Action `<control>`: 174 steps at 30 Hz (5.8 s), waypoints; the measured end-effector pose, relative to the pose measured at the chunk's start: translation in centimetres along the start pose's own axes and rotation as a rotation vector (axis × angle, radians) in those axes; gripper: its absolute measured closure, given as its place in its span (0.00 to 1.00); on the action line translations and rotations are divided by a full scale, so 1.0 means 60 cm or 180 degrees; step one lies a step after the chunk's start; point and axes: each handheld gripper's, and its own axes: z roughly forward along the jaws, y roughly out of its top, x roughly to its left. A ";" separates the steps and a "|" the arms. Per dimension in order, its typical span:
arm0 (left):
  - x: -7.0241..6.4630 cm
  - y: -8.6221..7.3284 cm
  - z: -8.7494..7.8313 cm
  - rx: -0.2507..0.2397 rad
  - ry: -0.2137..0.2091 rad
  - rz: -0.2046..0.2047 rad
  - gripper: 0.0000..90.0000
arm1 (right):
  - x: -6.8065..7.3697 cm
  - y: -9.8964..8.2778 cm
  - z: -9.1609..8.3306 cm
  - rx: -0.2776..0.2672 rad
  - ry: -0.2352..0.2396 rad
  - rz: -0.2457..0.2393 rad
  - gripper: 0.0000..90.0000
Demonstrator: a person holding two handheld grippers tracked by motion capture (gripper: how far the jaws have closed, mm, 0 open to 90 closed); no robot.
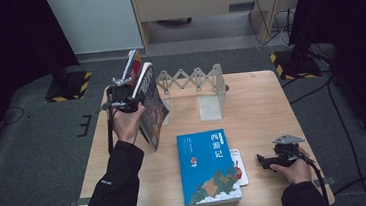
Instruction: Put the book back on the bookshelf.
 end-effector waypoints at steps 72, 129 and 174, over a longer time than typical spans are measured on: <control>-0.006 -0.049 0.010 -0.0663 0.0180 0.0146 0.64 | -0.001 0.001 0.001 0.0006 0.0006 -0.0017 0.01; -0.043 -0.300 0.031 0.0084 -0.1464 0.0265 0.31 | 0.080 0.056 -0.048 -0.0404 0.0518 0.0062 0.28; -0.083 -0.357 0.117 0.0487 -0.2112 -0.0152 0.02 | 0.181 0.066 -0.002 -0.0162 0.1250 0.0060 0.31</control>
